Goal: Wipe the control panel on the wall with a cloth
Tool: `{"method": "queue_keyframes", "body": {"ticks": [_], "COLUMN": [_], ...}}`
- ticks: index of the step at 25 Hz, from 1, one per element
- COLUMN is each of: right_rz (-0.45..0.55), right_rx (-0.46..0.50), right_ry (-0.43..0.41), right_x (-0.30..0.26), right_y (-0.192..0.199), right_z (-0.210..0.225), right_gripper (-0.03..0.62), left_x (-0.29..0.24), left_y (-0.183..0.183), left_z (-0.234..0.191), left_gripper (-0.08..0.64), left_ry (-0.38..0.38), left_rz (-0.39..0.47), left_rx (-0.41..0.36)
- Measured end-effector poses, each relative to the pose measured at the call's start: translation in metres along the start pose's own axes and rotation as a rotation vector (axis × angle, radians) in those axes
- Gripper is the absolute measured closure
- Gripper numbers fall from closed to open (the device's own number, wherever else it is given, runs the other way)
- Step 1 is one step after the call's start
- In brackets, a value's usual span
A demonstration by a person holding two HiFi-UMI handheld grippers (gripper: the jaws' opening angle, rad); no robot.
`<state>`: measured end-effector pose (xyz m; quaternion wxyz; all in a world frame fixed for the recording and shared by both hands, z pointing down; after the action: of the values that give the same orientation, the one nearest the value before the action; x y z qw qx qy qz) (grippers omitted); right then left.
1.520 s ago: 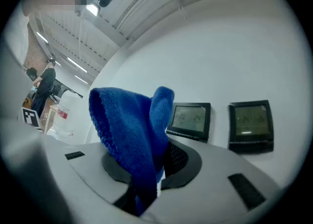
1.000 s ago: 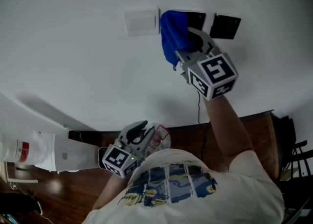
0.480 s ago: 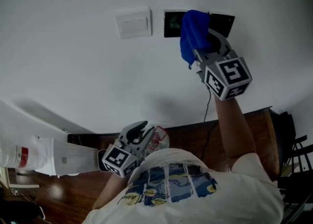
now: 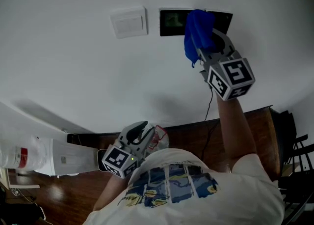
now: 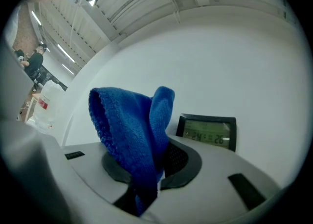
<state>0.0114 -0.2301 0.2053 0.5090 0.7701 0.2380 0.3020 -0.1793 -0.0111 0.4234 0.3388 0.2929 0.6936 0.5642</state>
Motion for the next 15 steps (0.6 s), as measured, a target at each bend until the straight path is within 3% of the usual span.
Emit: {"method": "queue_keyframes", "body": {"ticks": [15], "right_rz": [0.002], "right_rx": [0.034], "right_ry": [0.049], "right_x": [0.029], "right_y": [-0.001], "right_z": [0.055], "right_gripper": [0.499], "left_x": [-0.030], "left_y": [-0.006], "left_z": [0.025], "left_gripper": [0.463], "left_ry": [-0.003], "left_rz": [-0.015], "left_rx": [0.007]}}
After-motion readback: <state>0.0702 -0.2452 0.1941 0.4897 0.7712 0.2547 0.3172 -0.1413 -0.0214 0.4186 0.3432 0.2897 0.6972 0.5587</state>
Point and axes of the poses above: the fingertips, and each gripper's own axes: x backward along the fingers, z to its right, y out of its underside, the point moved 8 cm from there along x, backward along the fingers, and after that the axes turned 2 degrees about y, right-handed, at the moved point
